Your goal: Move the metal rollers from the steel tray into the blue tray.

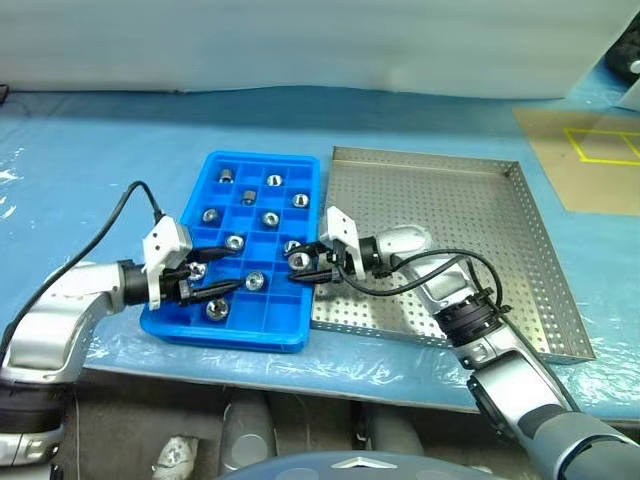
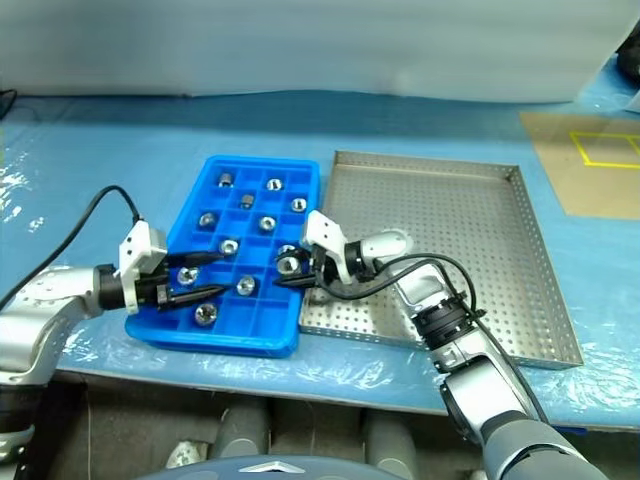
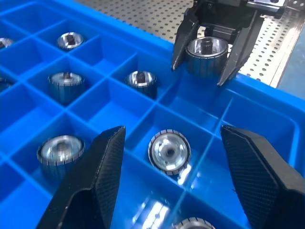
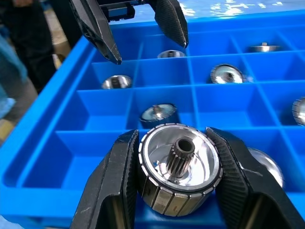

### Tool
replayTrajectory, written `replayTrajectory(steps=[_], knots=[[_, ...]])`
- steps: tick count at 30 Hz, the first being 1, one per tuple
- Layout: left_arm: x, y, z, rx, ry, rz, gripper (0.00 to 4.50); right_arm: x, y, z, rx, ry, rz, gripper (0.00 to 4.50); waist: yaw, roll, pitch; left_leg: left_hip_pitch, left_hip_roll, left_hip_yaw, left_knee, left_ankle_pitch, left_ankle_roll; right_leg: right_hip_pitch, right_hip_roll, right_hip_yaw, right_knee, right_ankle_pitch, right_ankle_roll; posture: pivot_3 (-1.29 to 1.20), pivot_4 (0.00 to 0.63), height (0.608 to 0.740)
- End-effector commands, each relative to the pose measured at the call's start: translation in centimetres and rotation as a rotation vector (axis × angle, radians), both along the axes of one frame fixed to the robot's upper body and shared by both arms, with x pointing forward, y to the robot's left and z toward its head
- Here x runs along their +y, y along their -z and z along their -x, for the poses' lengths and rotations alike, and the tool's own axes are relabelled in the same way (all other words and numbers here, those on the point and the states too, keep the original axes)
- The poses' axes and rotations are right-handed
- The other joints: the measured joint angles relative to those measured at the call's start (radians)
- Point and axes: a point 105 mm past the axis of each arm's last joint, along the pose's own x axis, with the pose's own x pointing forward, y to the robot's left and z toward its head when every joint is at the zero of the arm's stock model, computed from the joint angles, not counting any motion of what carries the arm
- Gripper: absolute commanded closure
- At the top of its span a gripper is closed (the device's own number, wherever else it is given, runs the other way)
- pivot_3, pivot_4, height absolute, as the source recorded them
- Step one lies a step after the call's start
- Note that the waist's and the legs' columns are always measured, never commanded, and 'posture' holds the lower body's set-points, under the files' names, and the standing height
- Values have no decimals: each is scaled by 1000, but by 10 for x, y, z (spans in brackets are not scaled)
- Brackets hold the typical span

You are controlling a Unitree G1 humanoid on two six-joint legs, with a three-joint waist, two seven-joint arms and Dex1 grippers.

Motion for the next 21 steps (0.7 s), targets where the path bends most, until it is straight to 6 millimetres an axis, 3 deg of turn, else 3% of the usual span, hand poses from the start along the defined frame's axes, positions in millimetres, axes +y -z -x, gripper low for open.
replayTrajectory(steps=[1,7,11,19,21], knots=[[2,-16,10,-53,-9,-1,1151,19,-6,17,-18,-131,-16,2721,4,0,0,0,0,0,0,0,0,0,0,0,0,0,0,310,150,740],[13,-15,32,-54,-23,-10,1151,24,-3,30,7,-226,6,2721,26,-1,0,0,1,-1,-3,1,-1,-1,0,-1,0,-1,-1,365,150,740],[14,-14,36,-53,-46,-9,1151,22,4,40,86,-286,31,2721,41,-1,0,1,1,-1,-4,1,-2,-1,1,-1,0,-1,-1,391,150,740],[8,-12,34,-55,-48,1,1151,17,7,38,55,-311,67,2721,45,-1,-1,2,3,-2,-5,2,-3,-1,2,0,0,-1,-1,384,150,740],[7,-13,33,-58,-45,2,1151,16,7,38,55,-307,64,1980,46,-1,-1,2,3,-2,-5,2,-3,-1,3,0,0,-1,-2,375,150,740]])
